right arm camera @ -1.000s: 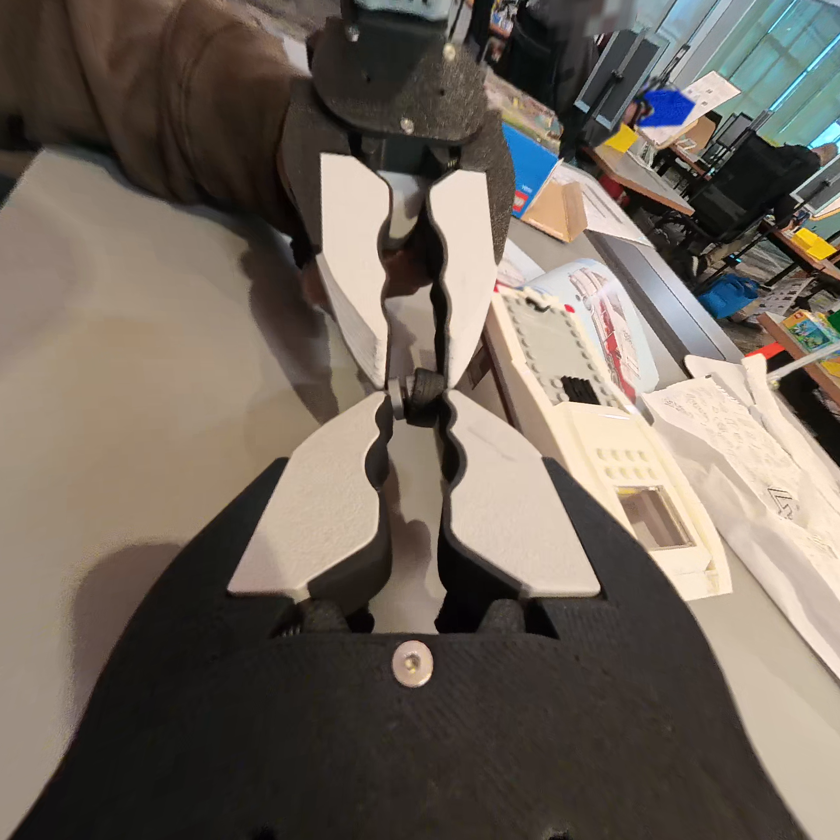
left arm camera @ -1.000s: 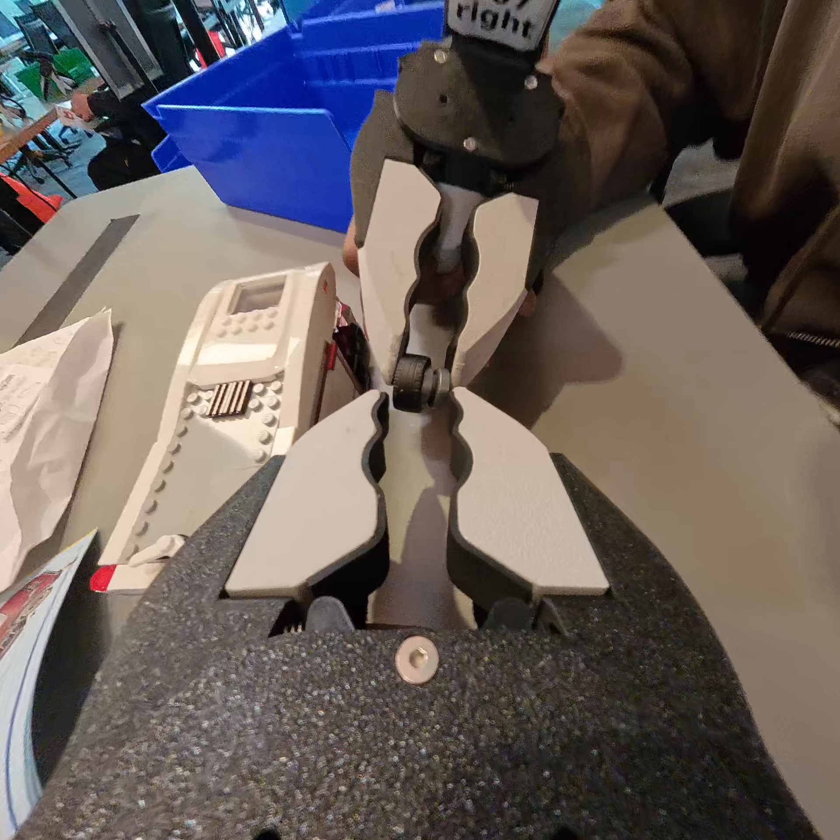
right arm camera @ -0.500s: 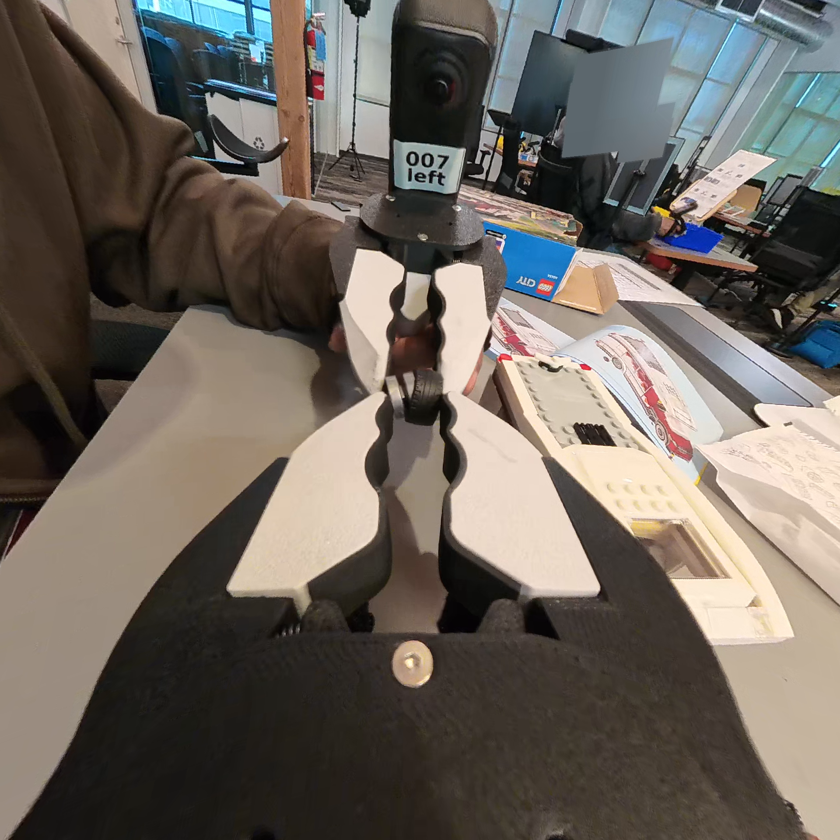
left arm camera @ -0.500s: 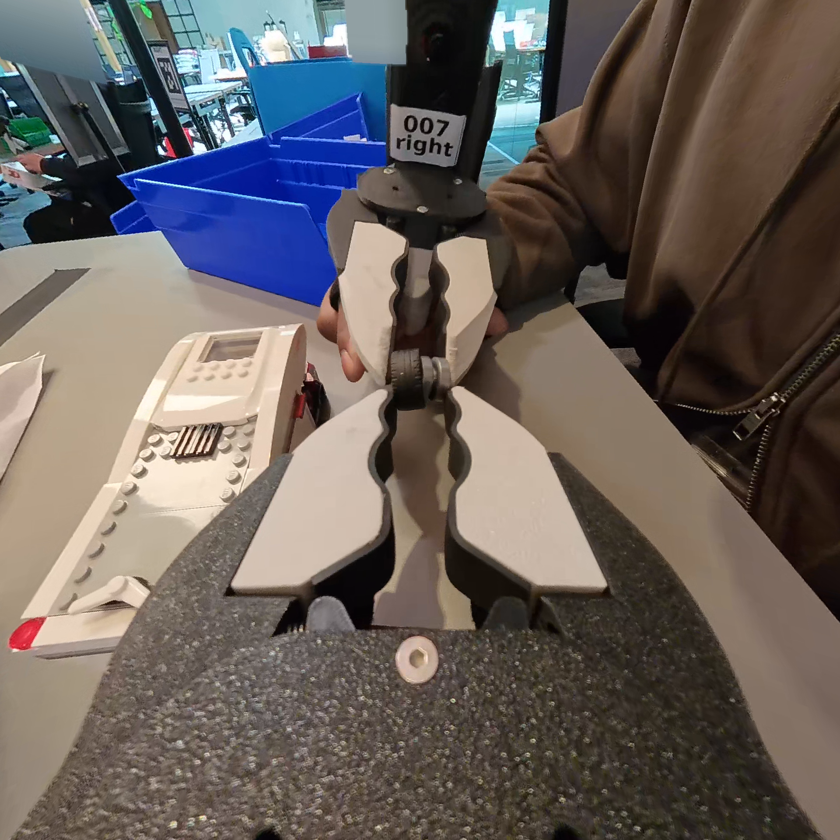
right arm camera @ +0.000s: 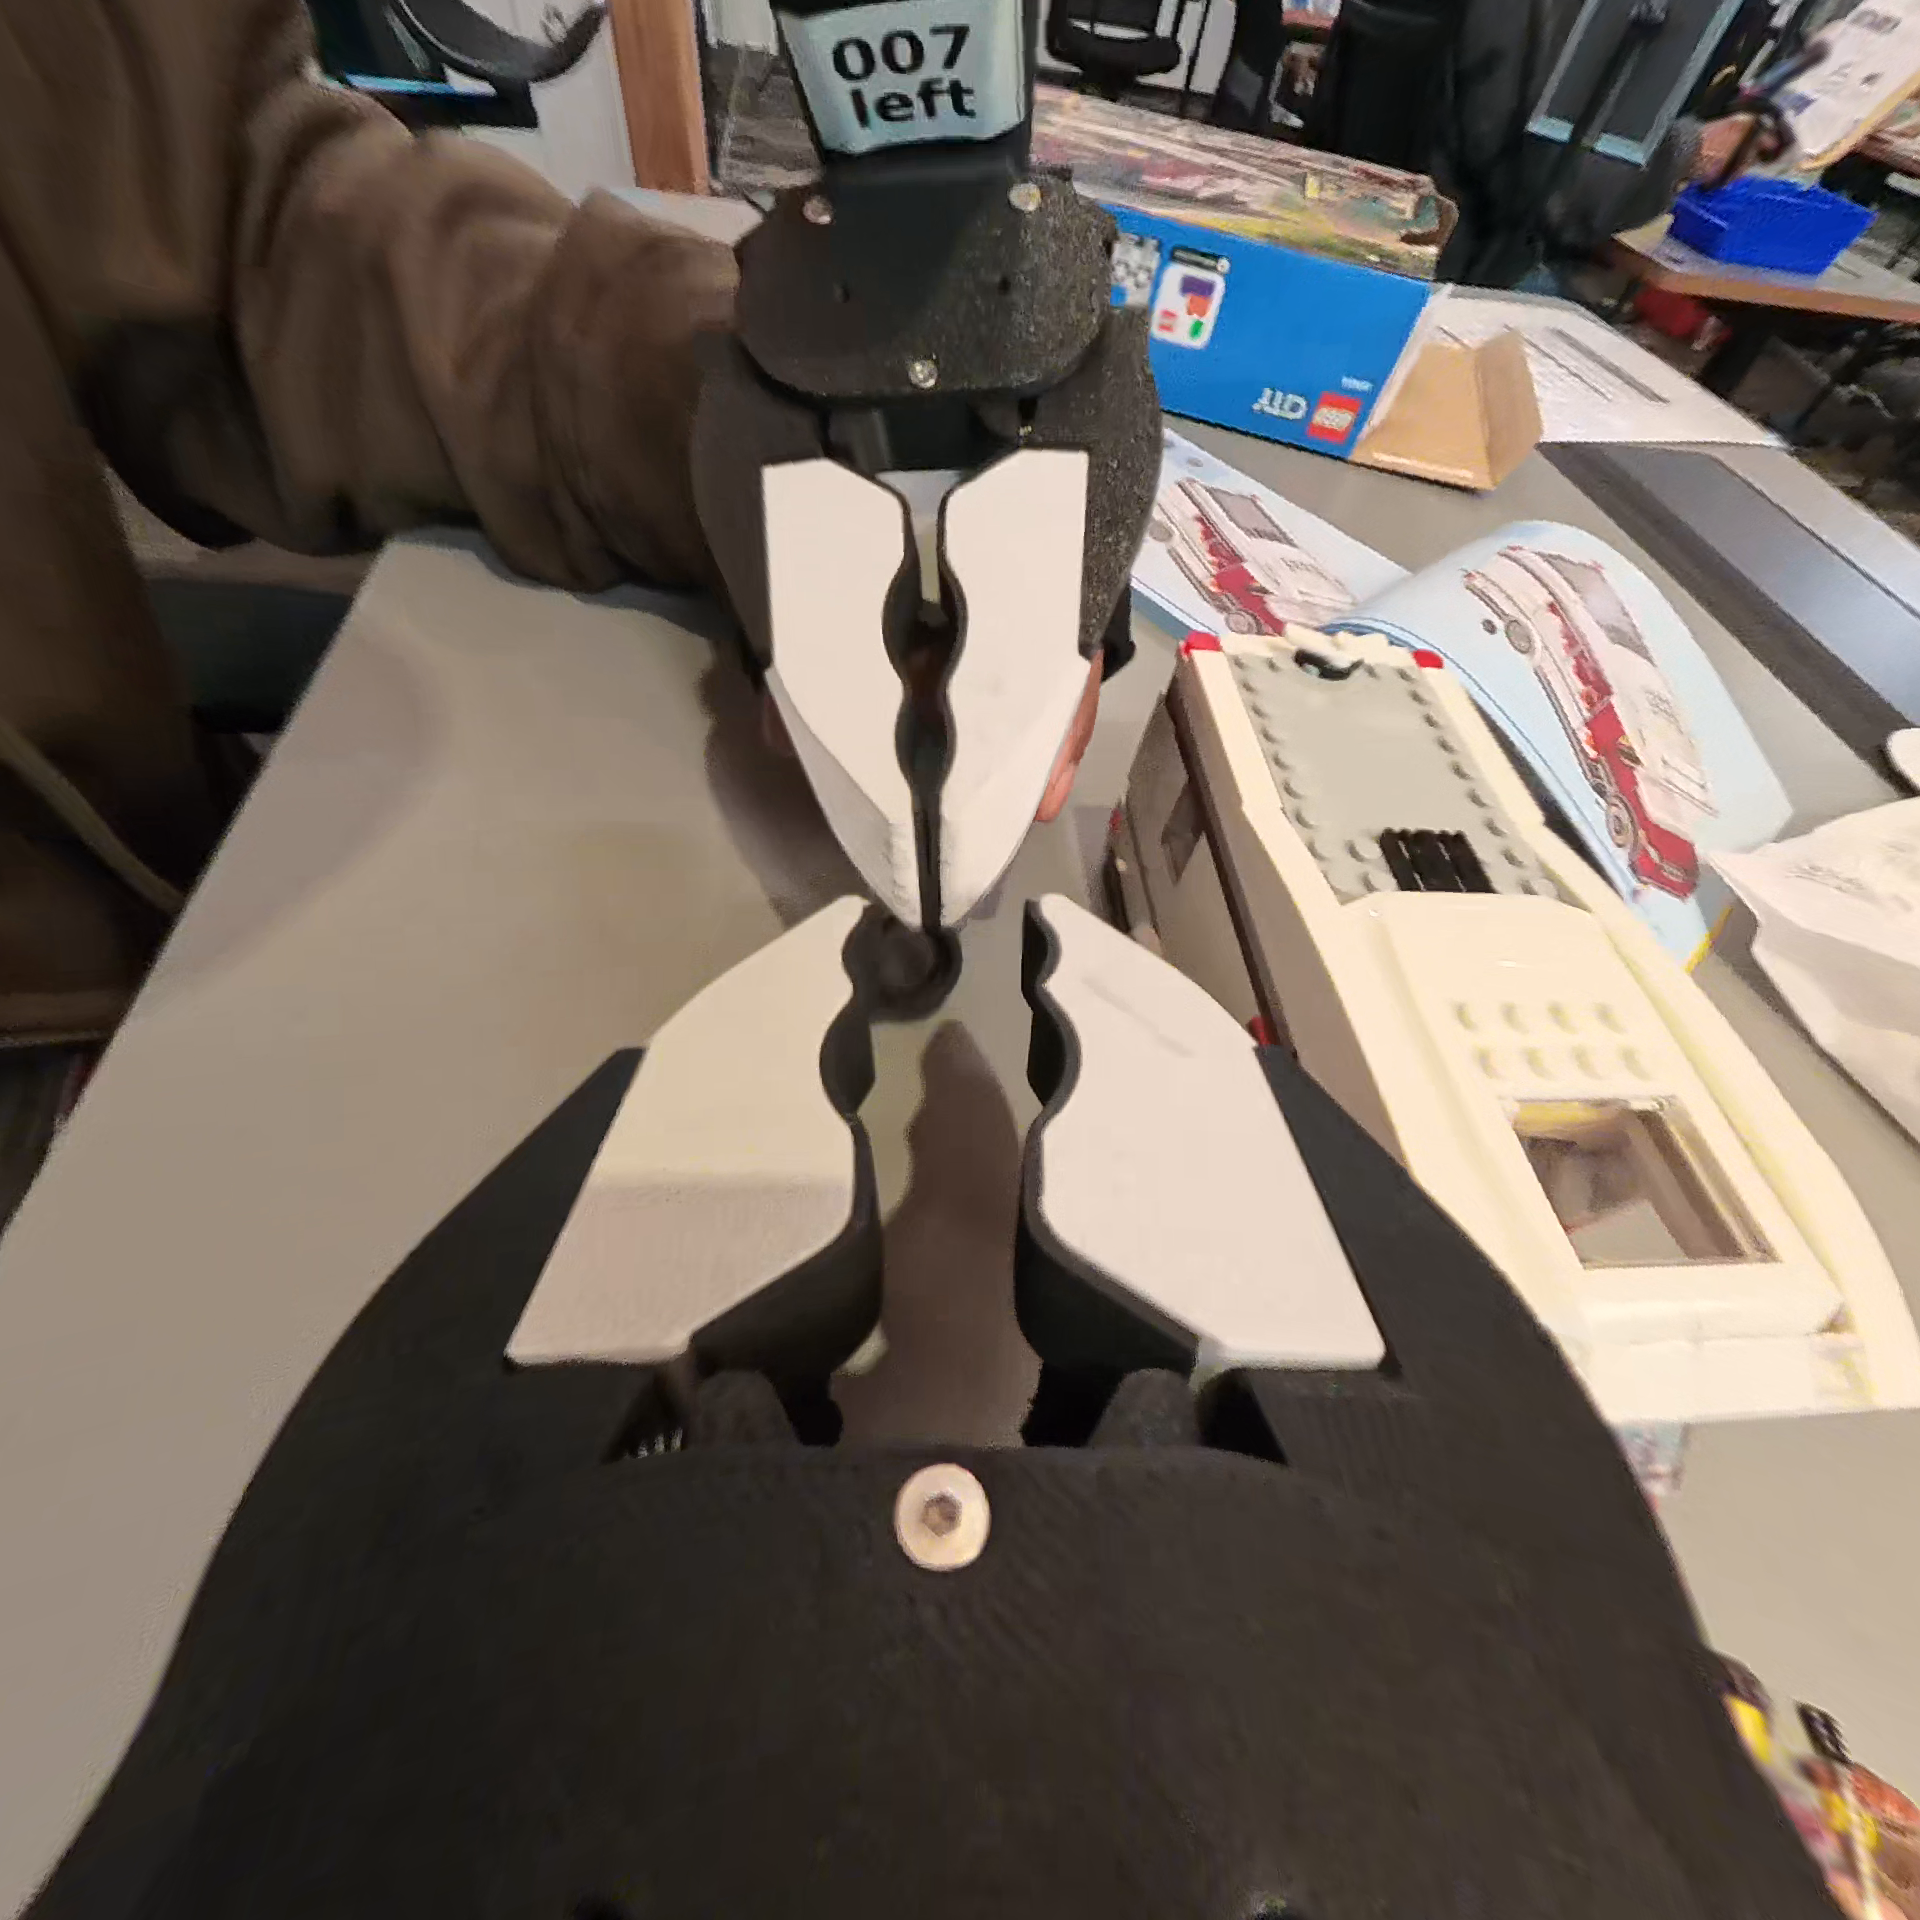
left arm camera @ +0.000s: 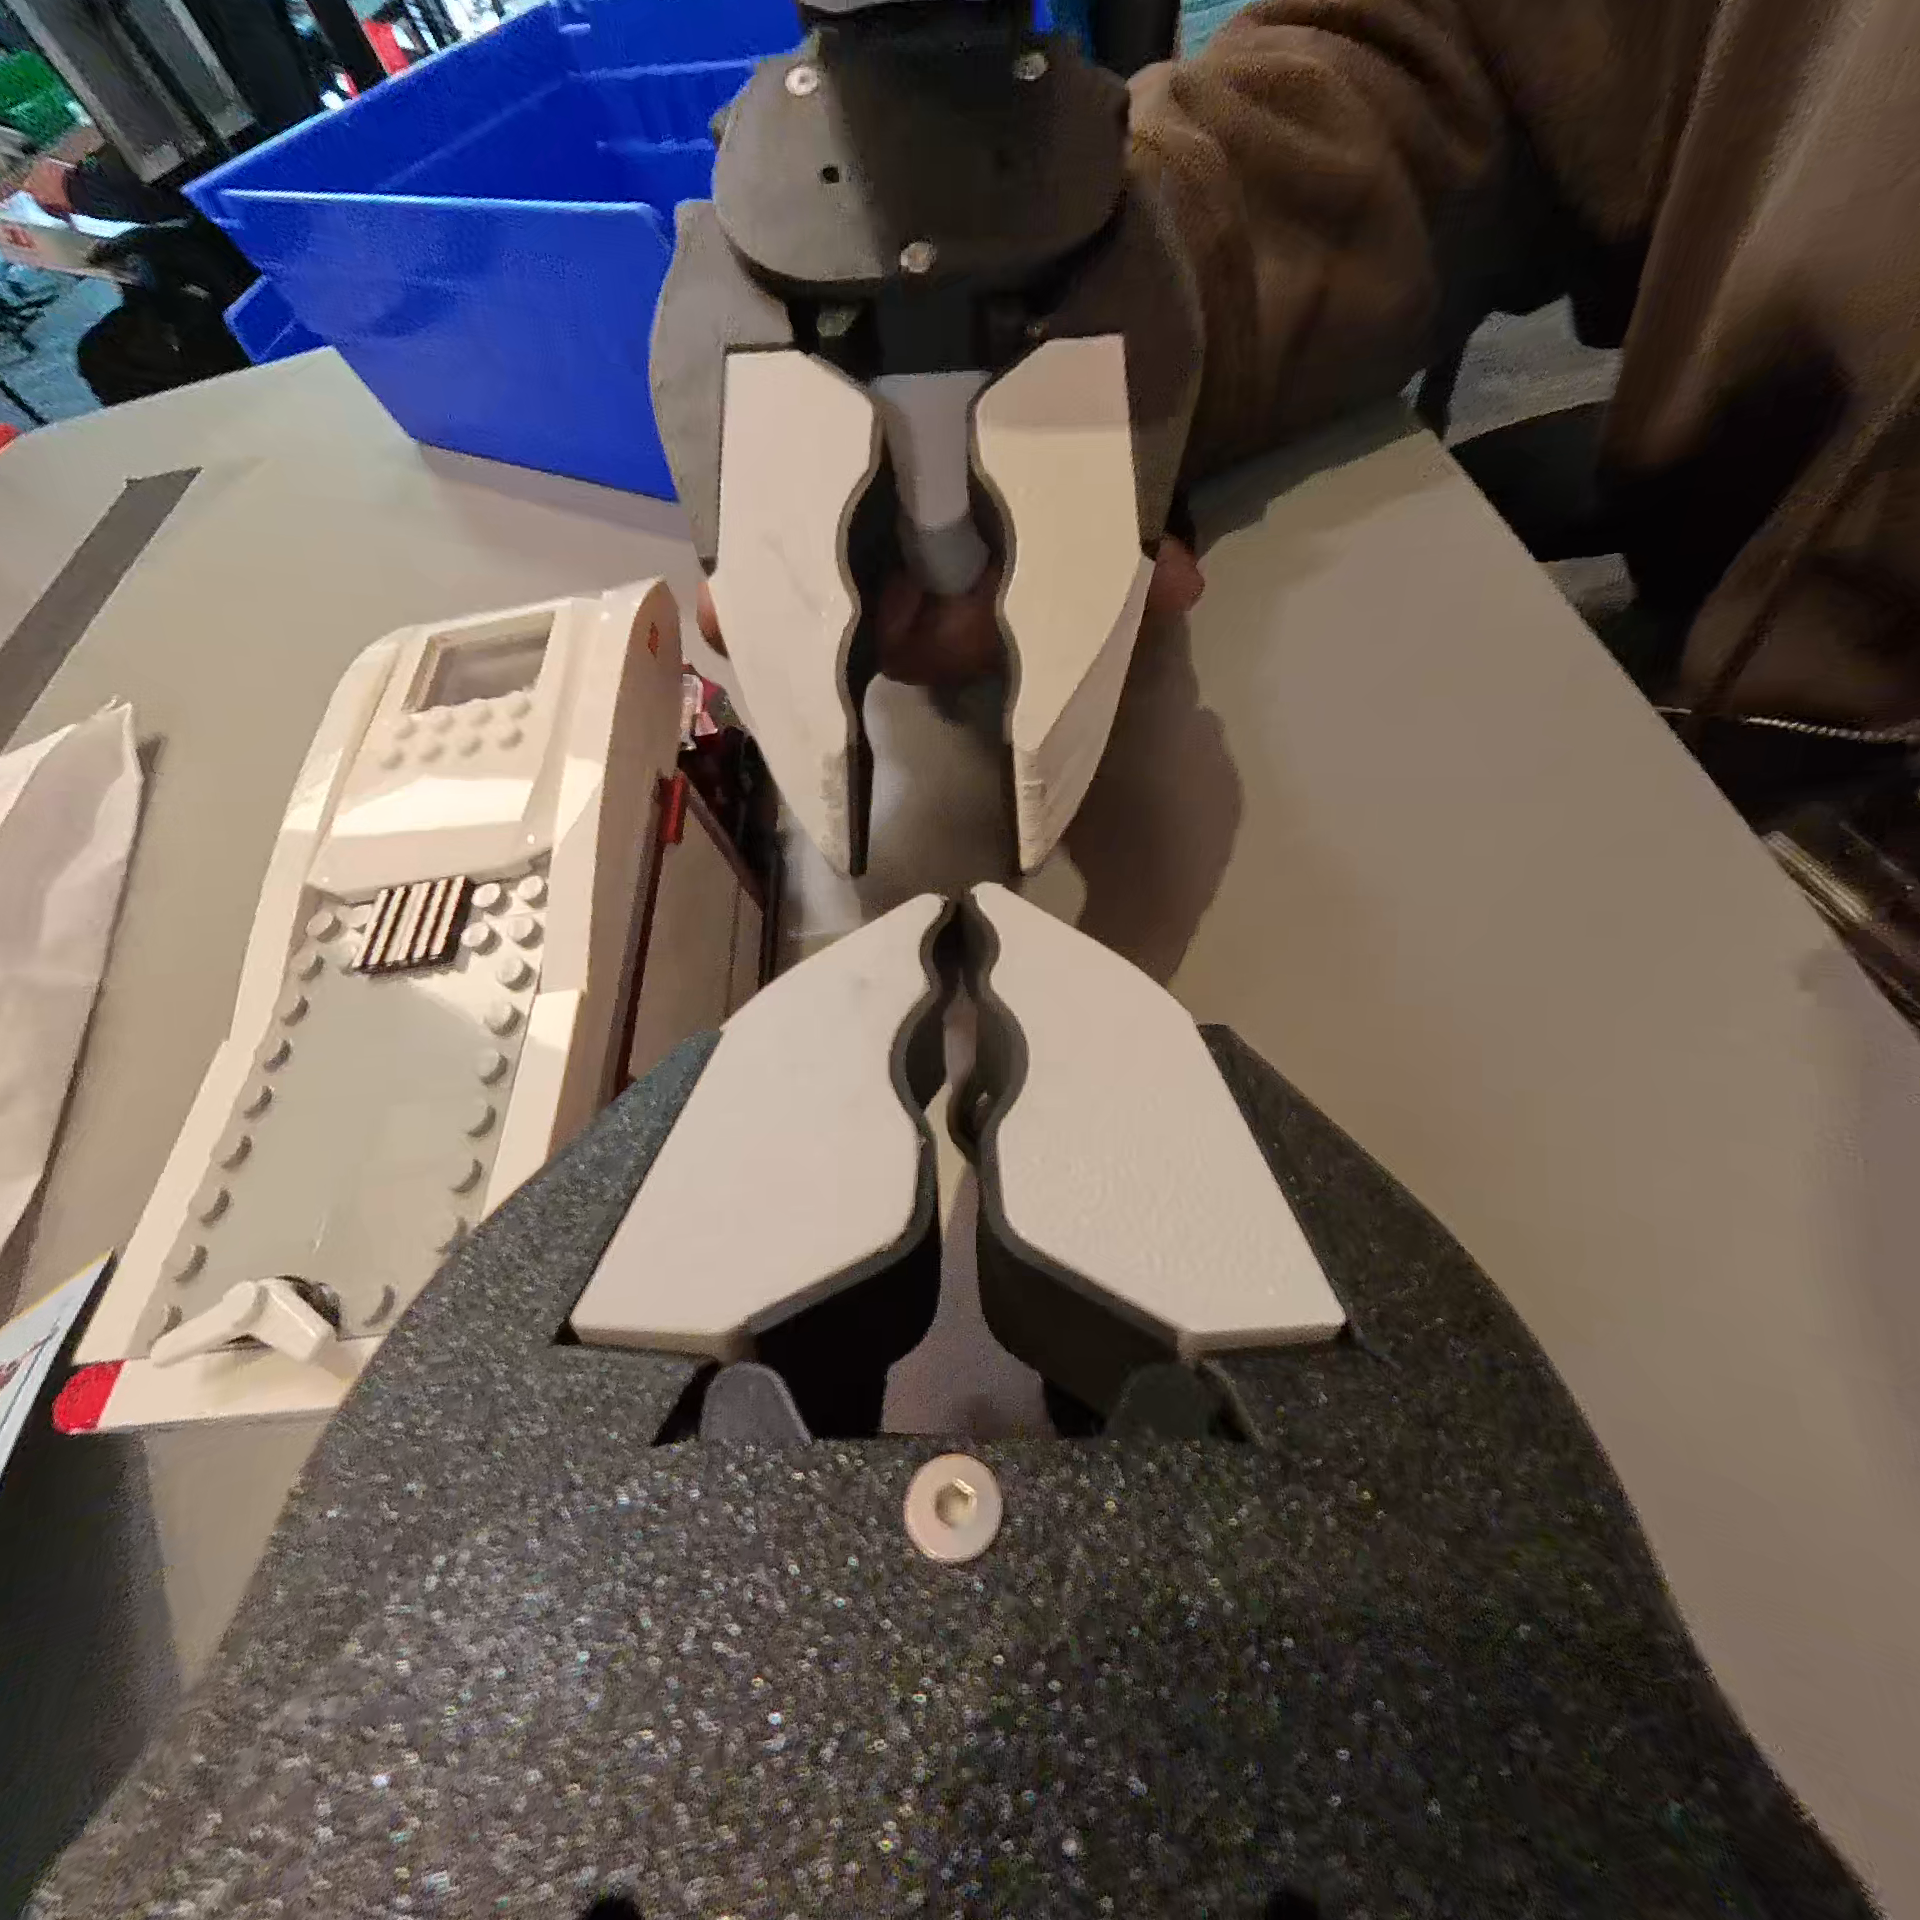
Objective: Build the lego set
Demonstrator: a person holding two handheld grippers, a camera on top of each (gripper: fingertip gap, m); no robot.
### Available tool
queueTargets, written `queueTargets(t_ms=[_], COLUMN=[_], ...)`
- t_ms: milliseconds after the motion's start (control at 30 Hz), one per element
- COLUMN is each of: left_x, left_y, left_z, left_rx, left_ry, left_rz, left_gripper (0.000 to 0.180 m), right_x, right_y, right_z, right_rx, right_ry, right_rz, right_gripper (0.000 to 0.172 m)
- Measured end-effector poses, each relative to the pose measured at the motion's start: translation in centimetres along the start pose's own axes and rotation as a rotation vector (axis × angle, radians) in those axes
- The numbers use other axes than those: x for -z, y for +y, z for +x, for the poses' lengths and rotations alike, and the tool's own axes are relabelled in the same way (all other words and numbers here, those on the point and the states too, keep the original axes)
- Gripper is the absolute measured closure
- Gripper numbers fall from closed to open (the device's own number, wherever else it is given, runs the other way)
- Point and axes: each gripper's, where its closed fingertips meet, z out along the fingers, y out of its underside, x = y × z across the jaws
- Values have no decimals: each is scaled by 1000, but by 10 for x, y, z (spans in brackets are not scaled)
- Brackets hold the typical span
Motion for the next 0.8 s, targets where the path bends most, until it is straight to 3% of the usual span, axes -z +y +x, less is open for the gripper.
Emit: queueTargets(t_ms=[133, 467, 633, 800], left_x=[3, 1, 5, 10], left_y=[-4, 11, 12, 14], left_z=[-6, -5, -1, -3], left_rx=[35, 16, 27, 34], left_ry=[-26, -14, 12, 20], left_rz=[35, -47, -68, -65], left_gripper=[180, 180, 163, 161], right_x=[5, 6, 11, 32], right_y=[1, 7, 14, 23], right_z=[7, 15, 14, 12], right_rx=[0, -20, 1, -37], right_ry=[56, 92, 109, 127], right_rz=[6, -27, -65, -70], right_gripper=[151, 153, 152, 151])
